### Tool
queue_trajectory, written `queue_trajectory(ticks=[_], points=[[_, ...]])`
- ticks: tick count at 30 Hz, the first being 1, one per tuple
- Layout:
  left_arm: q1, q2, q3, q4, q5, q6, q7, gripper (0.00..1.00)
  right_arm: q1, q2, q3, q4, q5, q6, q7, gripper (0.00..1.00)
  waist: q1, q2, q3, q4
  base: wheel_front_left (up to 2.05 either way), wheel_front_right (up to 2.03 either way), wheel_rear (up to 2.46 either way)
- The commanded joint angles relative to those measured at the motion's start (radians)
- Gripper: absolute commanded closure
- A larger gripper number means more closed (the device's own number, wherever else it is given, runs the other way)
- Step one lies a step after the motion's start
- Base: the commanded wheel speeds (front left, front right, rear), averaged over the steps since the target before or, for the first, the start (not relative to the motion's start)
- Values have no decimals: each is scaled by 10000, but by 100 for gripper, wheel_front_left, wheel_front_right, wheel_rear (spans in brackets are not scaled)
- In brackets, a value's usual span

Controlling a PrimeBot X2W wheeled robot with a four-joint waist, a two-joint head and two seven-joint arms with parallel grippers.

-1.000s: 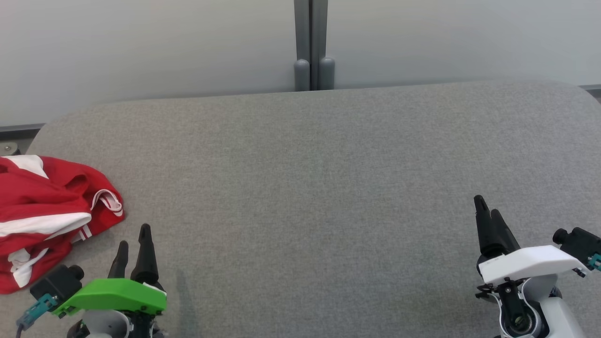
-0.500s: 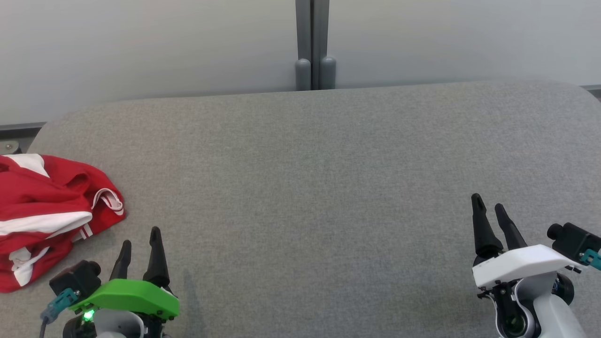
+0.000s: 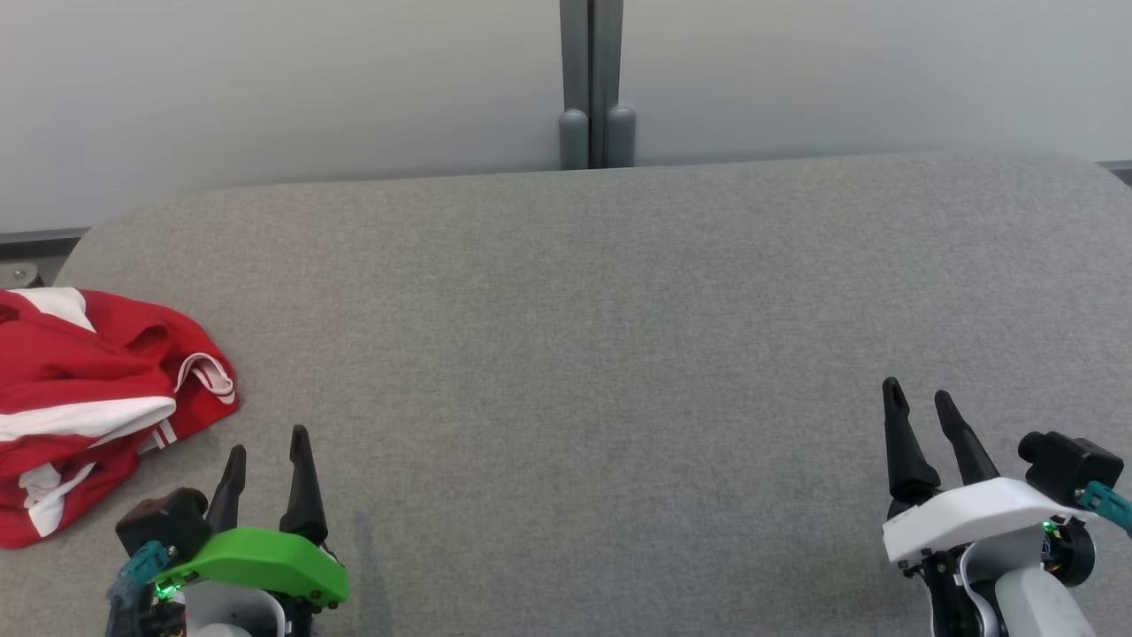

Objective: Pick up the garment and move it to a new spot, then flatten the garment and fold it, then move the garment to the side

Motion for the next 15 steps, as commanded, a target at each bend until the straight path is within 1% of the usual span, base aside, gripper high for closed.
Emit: queue_trajectory(ticks=[1, 15], points=[[-84, 19, -34, -62, 299, 5, -100, 0, 72, -44, 19, -90, -274, 2, -107, 0, 0, 0, 6, 7, 0, 0, 0], [139, -124, -73, -6, 1640, -59, -431, 0, 297, -58, 161, 53, -1376, 3, -448, 0, 0, 0, 17, 13, 0, 0, 0]])
